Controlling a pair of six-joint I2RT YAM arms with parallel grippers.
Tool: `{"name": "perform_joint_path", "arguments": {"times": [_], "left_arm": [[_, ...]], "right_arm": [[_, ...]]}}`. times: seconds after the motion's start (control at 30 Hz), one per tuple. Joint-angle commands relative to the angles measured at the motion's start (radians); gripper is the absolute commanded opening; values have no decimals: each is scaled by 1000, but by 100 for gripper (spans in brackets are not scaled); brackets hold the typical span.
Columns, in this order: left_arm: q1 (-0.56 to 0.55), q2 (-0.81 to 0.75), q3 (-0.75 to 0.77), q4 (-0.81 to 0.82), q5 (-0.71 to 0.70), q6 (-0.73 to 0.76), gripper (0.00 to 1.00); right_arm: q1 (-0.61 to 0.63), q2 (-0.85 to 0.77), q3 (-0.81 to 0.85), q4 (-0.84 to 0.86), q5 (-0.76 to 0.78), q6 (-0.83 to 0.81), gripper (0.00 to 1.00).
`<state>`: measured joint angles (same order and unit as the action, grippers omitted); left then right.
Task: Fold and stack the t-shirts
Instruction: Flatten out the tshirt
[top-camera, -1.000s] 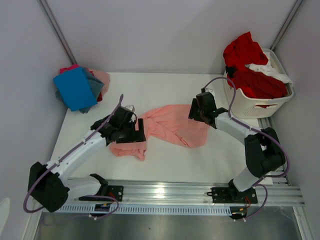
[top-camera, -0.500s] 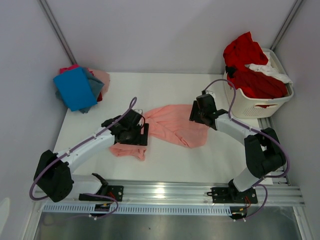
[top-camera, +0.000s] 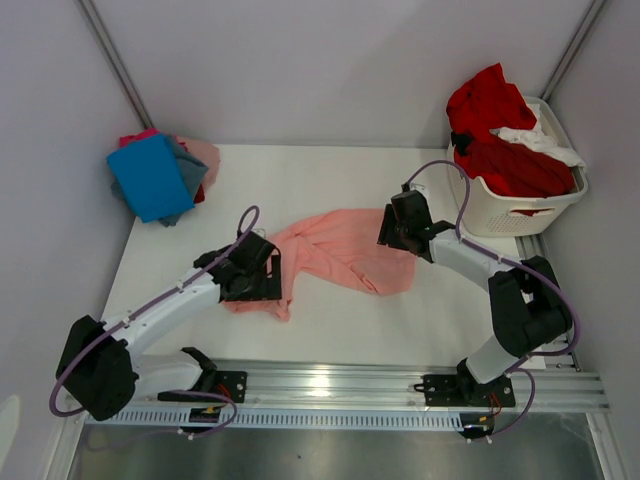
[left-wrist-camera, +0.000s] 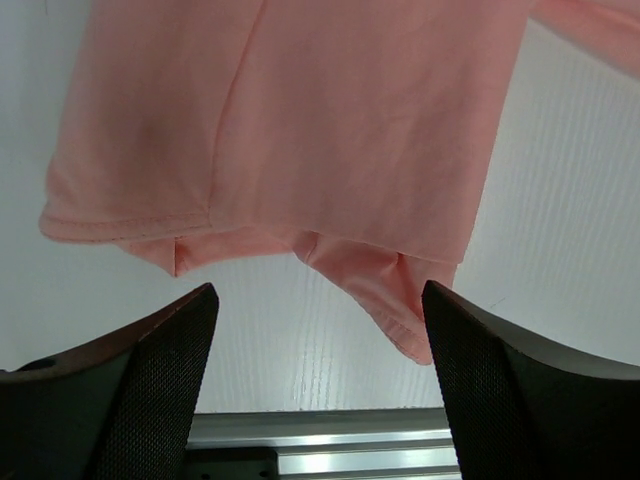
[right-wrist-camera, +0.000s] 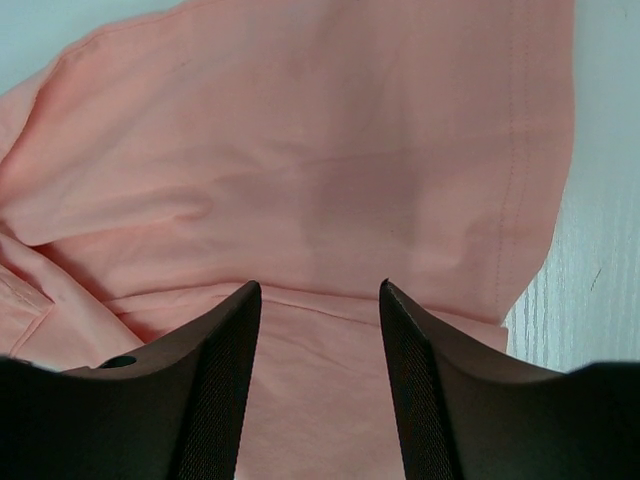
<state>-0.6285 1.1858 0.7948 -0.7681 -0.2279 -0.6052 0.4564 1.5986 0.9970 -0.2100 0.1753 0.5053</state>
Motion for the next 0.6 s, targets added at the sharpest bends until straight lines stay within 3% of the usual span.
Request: {"name": "perform_joint_path", "arguments": {"times": [0.0, 0.2, 0.4, 0.57], "left_arm": [[65, -46, -32, 56, 36, -70, 86], [314, -310, -238, 272, 277, -215, 84], [349, -313, -334, 410, 372, -307, 85], [360, -307, -370, 423, 392, -336, 85]], "right_arm": [[7, -48, -12, 24, 10, 12, 54], [8, -75, -46, 26, 4, 7, 54], [8, -98, -77, 27, -10, 6, 53], [8, -132, -103, 26, -16, -1, 53]]}}
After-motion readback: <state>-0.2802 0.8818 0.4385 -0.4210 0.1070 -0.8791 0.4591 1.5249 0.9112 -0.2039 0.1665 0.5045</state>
